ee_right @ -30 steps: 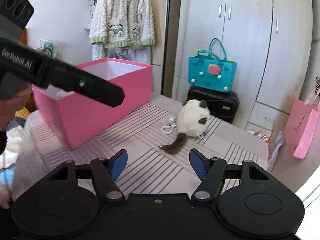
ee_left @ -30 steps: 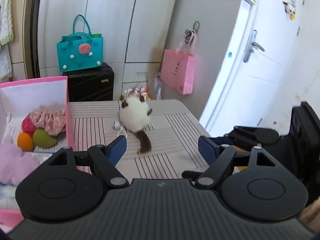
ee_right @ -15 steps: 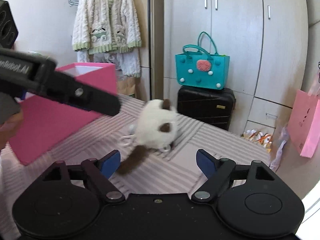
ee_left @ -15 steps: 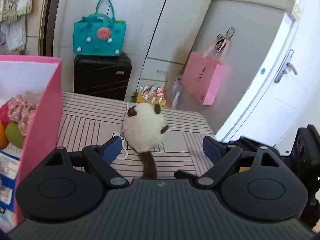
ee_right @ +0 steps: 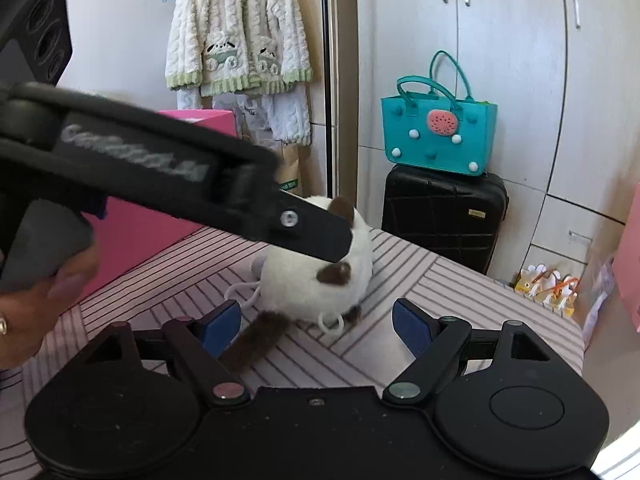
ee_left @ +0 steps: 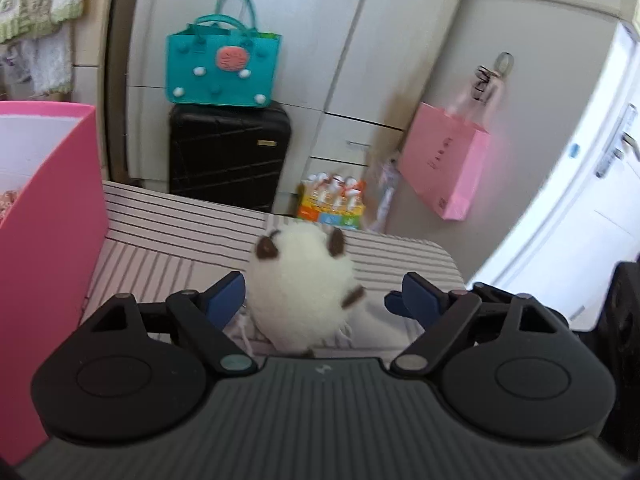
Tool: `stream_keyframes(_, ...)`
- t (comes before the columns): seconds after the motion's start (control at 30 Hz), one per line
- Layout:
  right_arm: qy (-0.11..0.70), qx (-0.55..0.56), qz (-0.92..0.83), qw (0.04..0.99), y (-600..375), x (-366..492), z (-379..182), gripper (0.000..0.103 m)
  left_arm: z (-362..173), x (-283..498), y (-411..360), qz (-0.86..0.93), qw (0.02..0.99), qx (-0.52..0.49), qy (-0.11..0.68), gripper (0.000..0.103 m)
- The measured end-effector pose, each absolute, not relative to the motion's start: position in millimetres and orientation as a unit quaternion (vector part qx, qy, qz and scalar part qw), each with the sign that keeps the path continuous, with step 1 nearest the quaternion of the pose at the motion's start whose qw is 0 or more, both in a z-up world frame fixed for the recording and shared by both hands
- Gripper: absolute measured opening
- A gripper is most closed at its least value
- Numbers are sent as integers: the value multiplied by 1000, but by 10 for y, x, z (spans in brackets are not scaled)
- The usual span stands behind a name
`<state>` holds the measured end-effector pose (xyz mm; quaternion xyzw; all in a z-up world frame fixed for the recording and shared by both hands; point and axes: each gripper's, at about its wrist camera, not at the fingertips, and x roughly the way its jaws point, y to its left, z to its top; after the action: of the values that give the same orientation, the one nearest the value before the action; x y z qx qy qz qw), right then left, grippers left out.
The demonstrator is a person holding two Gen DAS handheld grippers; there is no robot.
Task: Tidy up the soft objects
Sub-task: 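Close the left tool on the cat plush while the right tool grips it, then lift the cat plush with both tools and carry it over the box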
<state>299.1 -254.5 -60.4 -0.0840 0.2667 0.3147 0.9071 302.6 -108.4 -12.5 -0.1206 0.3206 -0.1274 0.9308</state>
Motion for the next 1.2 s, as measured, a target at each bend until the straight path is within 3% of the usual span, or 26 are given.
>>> stream_keyframes(0.23, 261, -101, 328, 903, -2428, 3091, -558, 86, -191, 3085, -1055, -86, 940, -87, 319, 84)
stream_keyframes(0.53, 271, -95, 330, 899, -2409, 3197, -653, 82, -312, 3170, -1006, -112, 928, -127, 331, 80)
stream_keyframes(0.6, 275, -92, 320, 902, -2407, 3237, -656, 68, -333, 3199, -996, -112, 927, -131, 334, 75)
stream_keyframes(0.7, 285, -77, 315, 902, -2404, 3239, -632, 64, -347, 3195, -986, -110, 928, -131, 331, 53)
stream_keyframes(0.73, 288, -75, 312, 902, -2399, 3229, -631, 63, -356, 3194, -980, -120, 925, -139, 333, 51)
stream_keyframes(0.83, 293, -58, 302, 905, -2408, 3187, -629, 59, -368, 3144, -1010, -136, 926, -128, 328, 48)
stream_keyframes(1.2, 303, -47, 278, 910, -2428, 2886, -522, 57, -314, 2922, -1037, -166, 919, -130, 334, 45)
